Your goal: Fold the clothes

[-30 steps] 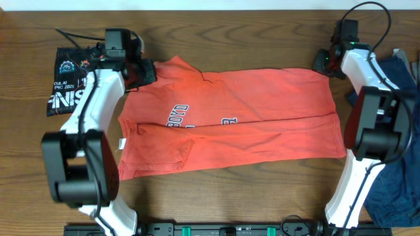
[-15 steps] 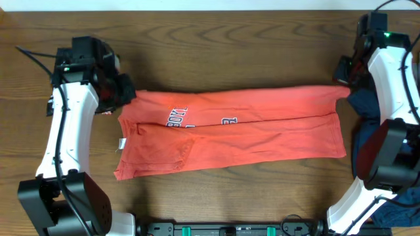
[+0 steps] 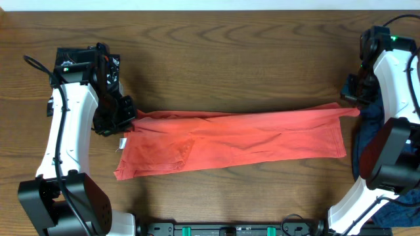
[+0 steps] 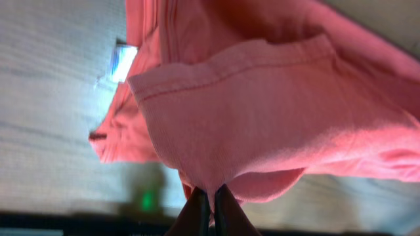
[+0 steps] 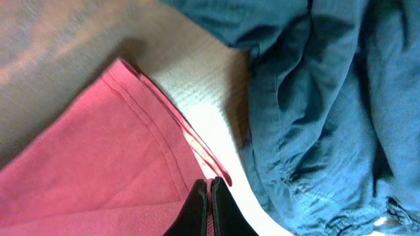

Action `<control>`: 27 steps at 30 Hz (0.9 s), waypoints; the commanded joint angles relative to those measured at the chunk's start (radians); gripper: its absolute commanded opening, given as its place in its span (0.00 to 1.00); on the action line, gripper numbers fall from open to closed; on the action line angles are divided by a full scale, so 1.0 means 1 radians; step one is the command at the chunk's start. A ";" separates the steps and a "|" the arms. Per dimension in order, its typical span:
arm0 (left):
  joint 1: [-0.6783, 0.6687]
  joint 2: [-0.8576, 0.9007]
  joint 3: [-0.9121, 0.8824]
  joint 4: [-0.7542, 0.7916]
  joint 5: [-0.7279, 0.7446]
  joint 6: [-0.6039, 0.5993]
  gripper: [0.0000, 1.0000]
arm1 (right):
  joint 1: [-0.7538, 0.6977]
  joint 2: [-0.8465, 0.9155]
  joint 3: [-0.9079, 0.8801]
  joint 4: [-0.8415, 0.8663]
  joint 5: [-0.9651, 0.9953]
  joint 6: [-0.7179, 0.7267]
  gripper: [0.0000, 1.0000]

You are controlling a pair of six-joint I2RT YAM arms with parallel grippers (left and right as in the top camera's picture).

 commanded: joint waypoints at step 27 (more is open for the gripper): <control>0.002 -0.025 -0.005 -0.116 -0.052 0.023 0.17 | -0.008 -0.012 -0.146 -0.007 0.057 0.009 0.25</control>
